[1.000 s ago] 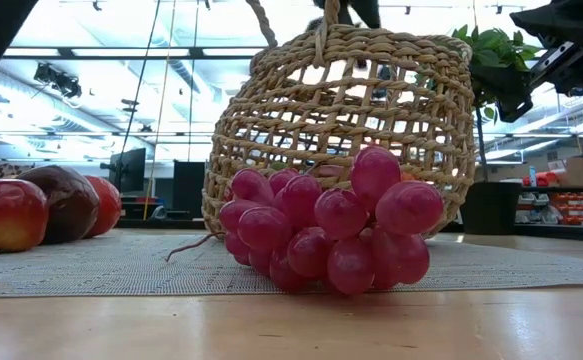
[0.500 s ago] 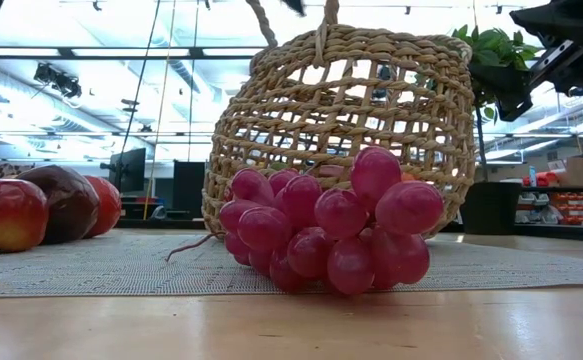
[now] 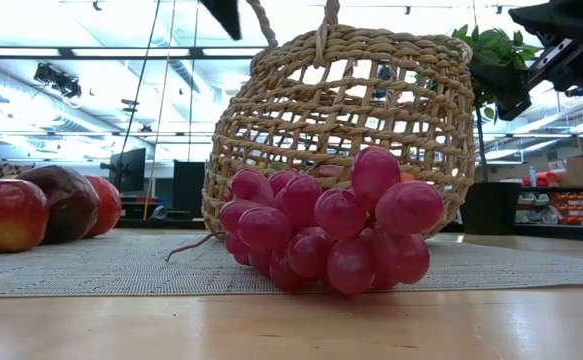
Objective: Build produce basket
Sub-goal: Put the red apple into the brown basket
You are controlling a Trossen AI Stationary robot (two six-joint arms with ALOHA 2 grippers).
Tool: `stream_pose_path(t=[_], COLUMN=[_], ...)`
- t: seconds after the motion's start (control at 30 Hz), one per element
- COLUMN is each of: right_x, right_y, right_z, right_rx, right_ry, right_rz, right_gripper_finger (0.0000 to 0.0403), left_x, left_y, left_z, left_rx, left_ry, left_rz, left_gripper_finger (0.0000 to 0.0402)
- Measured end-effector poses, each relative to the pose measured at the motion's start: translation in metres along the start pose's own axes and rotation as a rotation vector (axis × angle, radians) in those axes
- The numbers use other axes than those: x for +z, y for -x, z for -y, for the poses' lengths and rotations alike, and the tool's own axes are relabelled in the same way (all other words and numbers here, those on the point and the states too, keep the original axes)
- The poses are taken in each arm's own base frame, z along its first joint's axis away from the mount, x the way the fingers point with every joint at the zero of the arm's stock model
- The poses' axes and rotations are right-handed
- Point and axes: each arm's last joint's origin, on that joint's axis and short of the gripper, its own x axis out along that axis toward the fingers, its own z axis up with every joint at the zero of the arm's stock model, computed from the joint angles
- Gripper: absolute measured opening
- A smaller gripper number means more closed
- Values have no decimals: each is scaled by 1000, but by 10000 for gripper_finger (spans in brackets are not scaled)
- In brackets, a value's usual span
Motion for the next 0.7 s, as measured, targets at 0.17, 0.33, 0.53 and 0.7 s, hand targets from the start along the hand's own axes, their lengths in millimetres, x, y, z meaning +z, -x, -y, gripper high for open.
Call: stream_pose_path(t=[0.17,0.33,0.53,0.7], right_x=[0,-1,-1,-1], right_y=[0,0,0,0], right_z=[0,0,0,0], right_rx=[-1,-2,-1,-2], right_ry=[1,1,1,1], right_rz=[-4,-7,-7,-7], right_gripper_finger=[348,348,348,348], left_x=[-39,-79,-114,-135], left_y=[8,5,-4,-13], left_z=[-4,2,24,30], left_rx=[-30,-221,-335,-309], left_ry=[145,306,355,346], left_rz=[-17,-193,-431,-496], left_gripper_finger=[375,375,375,373])
